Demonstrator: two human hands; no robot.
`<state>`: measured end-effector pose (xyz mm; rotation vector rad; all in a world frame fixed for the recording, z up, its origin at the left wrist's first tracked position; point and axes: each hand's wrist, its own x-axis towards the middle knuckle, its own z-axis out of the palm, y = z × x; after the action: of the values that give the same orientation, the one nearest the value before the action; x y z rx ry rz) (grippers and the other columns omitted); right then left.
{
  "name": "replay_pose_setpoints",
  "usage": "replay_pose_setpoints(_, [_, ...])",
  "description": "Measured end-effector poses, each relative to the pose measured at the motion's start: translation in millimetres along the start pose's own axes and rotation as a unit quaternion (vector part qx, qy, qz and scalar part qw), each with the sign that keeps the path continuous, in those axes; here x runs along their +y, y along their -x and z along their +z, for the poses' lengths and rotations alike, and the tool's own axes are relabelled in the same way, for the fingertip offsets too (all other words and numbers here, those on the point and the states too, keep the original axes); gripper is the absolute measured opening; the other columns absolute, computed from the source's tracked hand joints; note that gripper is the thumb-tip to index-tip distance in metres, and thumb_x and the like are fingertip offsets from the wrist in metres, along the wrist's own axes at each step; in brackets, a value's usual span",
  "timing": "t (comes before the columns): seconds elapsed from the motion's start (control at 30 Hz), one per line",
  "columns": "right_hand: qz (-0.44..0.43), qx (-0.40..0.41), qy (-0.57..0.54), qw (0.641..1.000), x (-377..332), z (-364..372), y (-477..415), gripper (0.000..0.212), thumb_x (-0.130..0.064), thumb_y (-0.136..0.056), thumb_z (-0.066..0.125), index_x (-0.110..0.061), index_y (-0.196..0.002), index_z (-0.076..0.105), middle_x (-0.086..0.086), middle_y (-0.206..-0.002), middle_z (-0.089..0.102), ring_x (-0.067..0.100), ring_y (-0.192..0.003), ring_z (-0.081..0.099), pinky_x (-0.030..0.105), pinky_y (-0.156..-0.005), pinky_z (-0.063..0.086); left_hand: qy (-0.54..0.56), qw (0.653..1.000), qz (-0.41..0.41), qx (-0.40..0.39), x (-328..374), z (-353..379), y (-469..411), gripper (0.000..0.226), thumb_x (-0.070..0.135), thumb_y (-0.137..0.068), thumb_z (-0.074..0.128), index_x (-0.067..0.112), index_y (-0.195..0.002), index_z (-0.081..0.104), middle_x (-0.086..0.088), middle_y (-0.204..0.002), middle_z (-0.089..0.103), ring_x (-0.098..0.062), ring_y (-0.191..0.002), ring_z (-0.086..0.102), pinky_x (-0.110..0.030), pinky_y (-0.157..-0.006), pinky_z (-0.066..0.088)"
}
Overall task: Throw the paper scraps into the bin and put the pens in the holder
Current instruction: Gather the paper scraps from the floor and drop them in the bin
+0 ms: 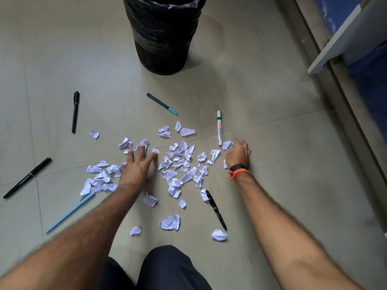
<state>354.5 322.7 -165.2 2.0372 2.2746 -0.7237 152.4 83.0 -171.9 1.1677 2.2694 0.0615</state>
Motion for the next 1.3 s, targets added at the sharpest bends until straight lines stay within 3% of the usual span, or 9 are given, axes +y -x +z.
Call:
replay_pose_setpoints(0.13, [-0.063,-0.024,-0.015,0.998,-4,7,27,0.044,0.004,-0.081,0.046,-0.012,-0.115,0.068,0.017,-0.124,0.061,0.036,-0.116,0.054,0.035,-0.098,0.04,-0.002,1.0,-0.003,0.0,-1,1,-1,0.093,-0.023,-0.072,0.049,0.03,-0.146,0.028,-0.006,-0.16,0.003,-0.044,-0.144,0.004,-0.055,-0.102,0.042])
replay_pose_setpoints(0.3, [0.019,0.056,-0.087,0.994,7,-7,32,0.053,0.008,-0.082,0.042,-0.015,-0.125,0.062,0.016,-0.129,0.057,0.036,-0.116,0.057,0.035,-0.095,0.043,-0.007,1.0,-0.005,0.0,-2,2,0,0.094,-0.023,-0.072,0.051,0.031,-0.146,0.027,-0.005,-0.161,0.004,-0.042,-0.145,0.005,-0.053,-0.099,0.045])
replay_pose_setpoints(0.43, [0.072,-0.048,-0.013,0.996,13,-12,30,0.062,0.0,-0.084,0.044,-0.022,-0.142,0.042,0.019,-0.134,0.038,0.044,-0.11,0.057,0.037,-0.096,0.045,-0.009,1.0,-0.005,0.005,-2,1,-3,0.092,-0.021,-0.071,0.053,0.031,-0.144,0.031,-0.004,-0.16,0.006,-0.041,-0.144,0.007,-0.054,-0.089,0.05])
replay_pose_setpoints(0.6, [-0.021,-0.131,-0.085,0.988,-12,14,65,0.065,0.011,-0.078,0.042,-0.025,-0.13,0.057,0.01,-0.117,0.04,0.035,-0.097,0.063,0.025,-0.091,0.047,-0.011,1.0,-0.012,-0.006,0,-2,-1,0.092,-0.02,-0.073,0.054,0.031,-0.145,0.028,-0.004,-0.16,0.004,-0.042,-0.145,0.005,-0.053,-0.087,0.051])
replay_pose_setpoints(0.7, [0.016,-0.057,-0.167,0.984,-8,15,65,0.06,0.015,-0.075,0.041,-0.017,-0.121,0.064,0.008,-0.115,0.044,0.031,-0.103,0.061,0.041,-0.094,0.052,-0.013,1.0,-0.014,-0.005,0,-2,-1,0.092,-0.019,-0.074,0.055,0.031,-0.145,0.027,-0.004,-0.16,0.004,-0.042,-0.146,0.005,-0.052,-0.086,0.052])
replay_pose_setpoints(0.87, [0.074,-0.071,-0.096,0.99,8,10,74,0.046,0.002,-0.081,0.053,-0.014,-0.123,0.06,0.015,-0.13,0.051,0.031,-0.108,0.059,0.024,-0.094,0.041,-0.012,1.0,-0.015,0.0,0,1,-2,0.092,-0.016,-0.073,0.06,0.032,-0.144,0.027,-0.004,-0.16,0.004,-0.042,-0.146,0.005,-0.053,-0.088,0.051])
replay_pose_setpoints(1.0, [0.015,-0.116,-0.15,0.982,-20,30,88,0.045,0.004,-0.074,0.059,-0.017,-0.114,0.066,0.014,-0.121,0.059,0.027,-0.102,0.063,0.029,-0.093,0.049,-0.011,1.0,-0.005,0.01,-5,7,-2,0.093,-0.017,-0.072,0.06,0.031,-0.145,0.026,-0.006,-0.16,0.004,-0.044,-0.145,0.005,-0.054,-0.094,0.048])
replay_pose_setpoints(1.1, [0.04,-0.043,-0.176,0.983,-11,22,105,0.037,0.001,-0.073,0.062,-0.017,-0.105,0.069,0.011,-0.107,0.065,0.026,-0.095,0.064,0.034,-0.088,0.051,-0.004,1.0,0.008,0.015,-6,10,1,0.093,-0.016,-0.071,0.062,0.03,-0.144,0.029,-0.009,-0.159,0.007,-0.044,-0.144,0.007,-0.056,-0.102,0.042])
replay_pose_setpoints(1.3, [0.211,0.031,-0.177,0.961,66,-16,184,0.019,-0.004,-0.071,0.067,-0.016,-0.085,0.071,0.006,-0.089,0.071,0.029,-0.089,0.067,0.026,-0.073,0.043,0.003,0.995,0.066,0.074,-6,17,23,0.068,-0.008,-0.061,0.072,0.015,-0.122,0.052,-0.019,-0.136,0.044,-0.041,-0.116,0.044,-0.051,-0.084,0.05])
